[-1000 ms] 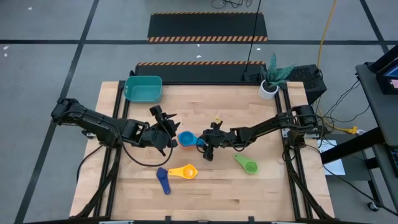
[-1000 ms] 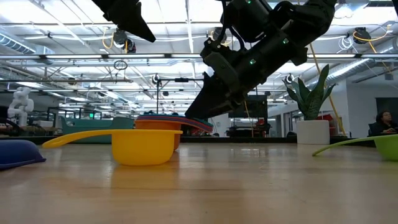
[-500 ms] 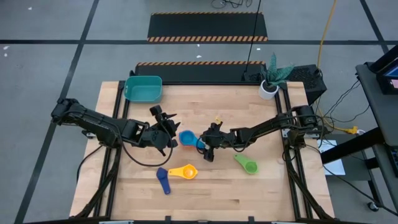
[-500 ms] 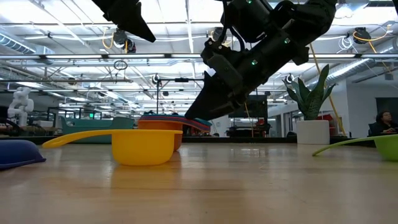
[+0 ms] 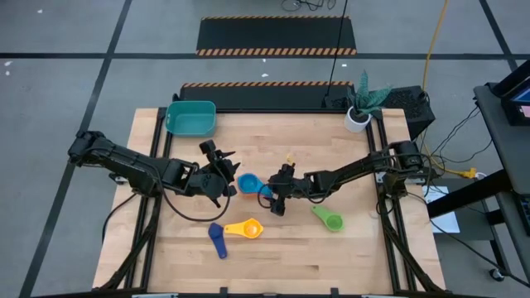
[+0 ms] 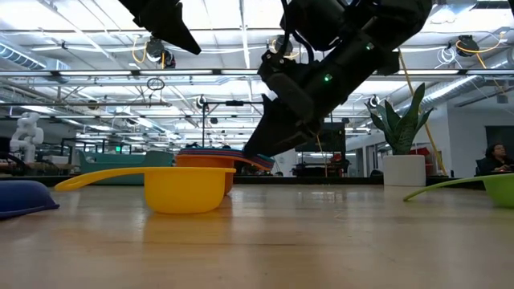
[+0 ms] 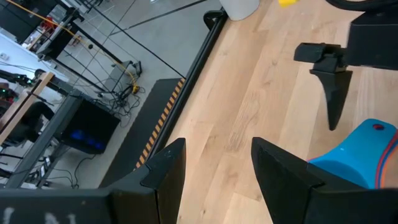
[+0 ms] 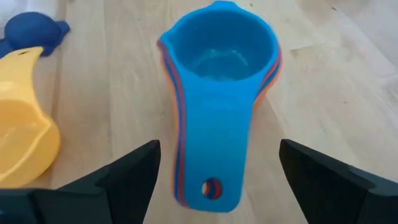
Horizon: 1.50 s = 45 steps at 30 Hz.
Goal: Nest measuring cups in basket
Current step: Stack the light blue measuring cup on top of the red measuring cup
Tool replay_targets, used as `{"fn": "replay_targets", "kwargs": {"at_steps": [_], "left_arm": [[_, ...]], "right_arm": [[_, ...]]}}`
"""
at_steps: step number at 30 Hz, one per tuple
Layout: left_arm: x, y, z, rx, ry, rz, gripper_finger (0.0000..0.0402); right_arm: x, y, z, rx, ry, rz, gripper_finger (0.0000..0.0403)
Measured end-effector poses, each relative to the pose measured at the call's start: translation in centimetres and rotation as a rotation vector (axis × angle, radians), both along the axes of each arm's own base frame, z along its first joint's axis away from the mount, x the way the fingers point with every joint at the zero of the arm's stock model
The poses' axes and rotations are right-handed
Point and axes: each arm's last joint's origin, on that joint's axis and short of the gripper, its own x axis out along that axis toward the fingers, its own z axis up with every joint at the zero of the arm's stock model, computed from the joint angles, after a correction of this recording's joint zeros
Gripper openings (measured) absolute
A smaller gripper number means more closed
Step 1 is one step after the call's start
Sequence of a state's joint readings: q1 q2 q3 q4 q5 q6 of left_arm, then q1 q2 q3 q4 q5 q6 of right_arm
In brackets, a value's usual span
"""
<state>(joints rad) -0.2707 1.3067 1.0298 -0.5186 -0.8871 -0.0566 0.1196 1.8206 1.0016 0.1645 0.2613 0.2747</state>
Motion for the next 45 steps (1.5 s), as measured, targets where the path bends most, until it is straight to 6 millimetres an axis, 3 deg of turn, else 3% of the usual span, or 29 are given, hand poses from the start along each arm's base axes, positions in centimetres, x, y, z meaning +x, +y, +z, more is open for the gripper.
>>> {"fn": "replay_targets", "kwargs": {"at_steps": [31, 45], "left_arm": [[0.0, 0.0, 0.0, -0.003, -0.004, 0.002, 0.0186], [0.0, 0.0, 0.0, -0.001, -0.002, 0.000, 0.0186]], "right_arm": [[-0.3, -0.6, -0.8, -0.008, 0.074, -0.018, 0.0309], [-0.3, -1.1, -0.8, -0.016, 0.078, -0.018, 0.0177]]}}
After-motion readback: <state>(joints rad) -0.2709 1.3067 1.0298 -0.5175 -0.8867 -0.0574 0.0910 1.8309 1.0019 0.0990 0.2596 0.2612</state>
